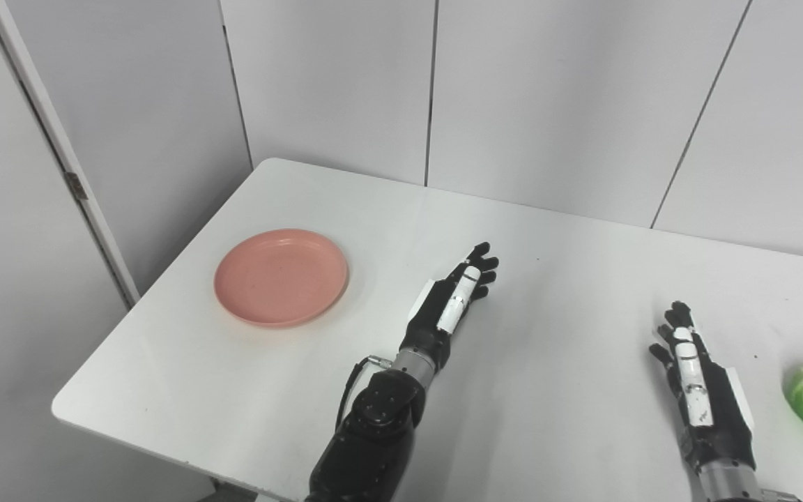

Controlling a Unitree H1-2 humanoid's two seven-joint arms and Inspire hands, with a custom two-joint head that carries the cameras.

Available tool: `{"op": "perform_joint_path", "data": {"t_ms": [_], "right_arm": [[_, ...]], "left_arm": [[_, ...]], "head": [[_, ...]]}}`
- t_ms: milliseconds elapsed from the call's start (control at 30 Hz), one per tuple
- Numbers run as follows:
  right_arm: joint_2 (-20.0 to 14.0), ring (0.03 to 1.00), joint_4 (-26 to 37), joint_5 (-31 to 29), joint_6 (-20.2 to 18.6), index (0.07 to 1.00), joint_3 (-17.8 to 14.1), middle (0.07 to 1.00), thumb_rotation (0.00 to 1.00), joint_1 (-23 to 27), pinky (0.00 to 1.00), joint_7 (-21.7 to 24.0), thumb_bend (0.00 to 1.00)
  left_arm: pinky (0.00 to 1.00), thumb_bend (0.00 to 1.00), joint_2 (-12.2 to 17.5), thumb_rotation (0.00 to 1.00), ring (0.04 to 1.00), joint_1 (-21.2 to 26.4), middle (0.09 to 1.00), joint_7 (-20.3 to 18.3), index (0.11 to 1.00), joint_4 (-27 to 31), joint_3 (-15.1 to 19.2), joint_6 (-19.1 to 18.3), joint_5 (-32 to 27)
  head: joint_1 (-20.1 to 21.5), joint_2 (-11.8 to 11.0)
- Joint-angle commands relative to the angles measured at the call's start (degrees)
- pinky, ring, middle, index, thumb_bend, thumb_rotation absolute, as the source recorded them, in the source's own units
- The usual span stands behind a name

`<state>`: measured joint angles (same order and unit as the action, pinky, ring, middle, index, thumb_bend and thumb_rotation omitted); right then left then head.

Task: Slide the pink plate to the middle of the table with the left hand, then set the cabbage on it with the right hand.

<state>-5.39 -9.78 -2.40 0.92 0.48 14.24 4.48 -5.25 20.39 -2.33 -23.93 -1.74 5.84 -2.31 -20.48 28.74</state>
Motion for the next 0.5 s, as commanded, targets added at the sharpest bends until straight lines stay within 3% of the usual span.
{"op": "perform_joint_path", "data": {"t_ms": [0, 467], "right_arm": [[-0.3, 0.979, 0.0, -0.1, 1.9, 0.987, -0.5, 0.985, 1.00, -0.4, 1.00, 0.2, 0.23], [-0.2, 0.973, 0.7, 1.0, 1.0, 0.979, -0.3, 0.974, 1.00, -0.8, 1.00, -0.2, 0.24]], "left_arm": [[0.90, 0.46, -0.9, 1.00, 0.903, -3.0, 0.904, 0.0, 0.910, -3.4, -0.7, 0.4, 0.2], [0.91, 0.45, -0.8, 1.00, 0.907, -3.3, 0.909, -0.2, 0.911, -2.4, -0.7, 0.1, 0.2]], "head": [[0.2, 0.0], [0.3, 0.4]]}}
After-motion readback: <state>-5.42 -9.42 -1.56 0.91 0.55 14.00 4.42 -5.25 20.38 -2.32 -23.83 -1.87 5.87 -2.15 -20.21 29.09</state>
